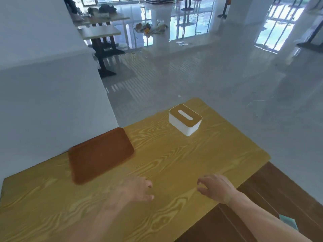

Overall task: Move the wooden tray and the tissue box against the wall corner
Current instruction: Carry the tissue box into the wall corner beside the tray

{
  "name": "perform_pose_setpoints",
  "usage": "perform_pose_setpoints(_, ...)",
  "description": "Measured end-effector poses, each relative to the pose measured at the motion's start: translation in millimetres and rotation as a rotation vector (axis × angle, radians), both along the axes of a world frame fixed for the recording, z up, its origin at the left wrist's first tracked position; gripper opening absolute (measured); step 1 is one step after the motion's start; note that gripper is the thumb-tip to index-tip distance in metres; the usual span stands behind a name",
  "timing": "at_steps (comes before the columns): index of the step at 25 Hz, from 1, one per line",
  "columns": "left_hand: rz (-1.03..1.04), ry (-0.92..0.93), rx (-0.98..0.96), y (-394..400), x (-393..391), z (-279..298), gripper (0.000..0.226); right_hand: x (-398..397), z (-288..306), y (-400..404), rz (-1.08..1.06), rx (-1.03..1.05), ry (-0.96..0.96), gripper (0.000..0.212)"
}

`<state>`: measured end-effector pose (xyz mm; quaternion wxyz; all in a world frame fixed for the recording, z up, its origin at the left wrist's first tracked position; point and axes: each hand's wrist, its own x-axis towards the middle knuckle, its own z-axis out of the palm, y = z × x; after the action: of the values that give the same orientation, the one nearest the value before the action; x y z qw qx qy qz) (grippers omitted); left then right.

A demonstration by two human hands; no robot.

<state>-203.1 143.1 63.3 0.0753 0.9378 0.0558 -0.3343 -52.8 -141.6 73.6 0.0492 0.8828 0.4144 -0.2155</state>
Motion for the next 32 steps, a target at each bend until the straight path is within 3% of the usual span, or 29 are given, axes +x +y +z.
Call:
perform_pose_setpoints(6, -0.192, -0.063, 0.151, -115.0, 42.0, 2.1, 0.063, -0.6, 11.2, -122.8, -0.039, 0.052, -0.118, 0.039)
perform_pose_setpoints(14, -0.227, -0.095, 0.188, -165.7, 78.2, 14.2, 0.064, 28.5, 0.9, -168.8, -0.031, 0.044, -0.115, 0.042)
perform_pose_setpoints(20, -0.121, -0.083, 0.133, -140.7, 116.3, 1.3, 0.064, 89.0, -5.3, -146.3, -0.044, 0.048, -0.061, 0.045)
perform_pose_setpoints(27, -0.024, -0.089, 0.169, -73.2, 174.0, -9.9, 0.07, 173.1, -1.2, -65.5, -0.007, 0.028, -0.047, 0.049)
perform_pose_setpoints(32, -0.056, -0.083, 0.257, -13.5, 222.3, -17.9, 0.072, 229.9, -2.4, -0.9, -0.158, 0.055, 0.011, 0.057)
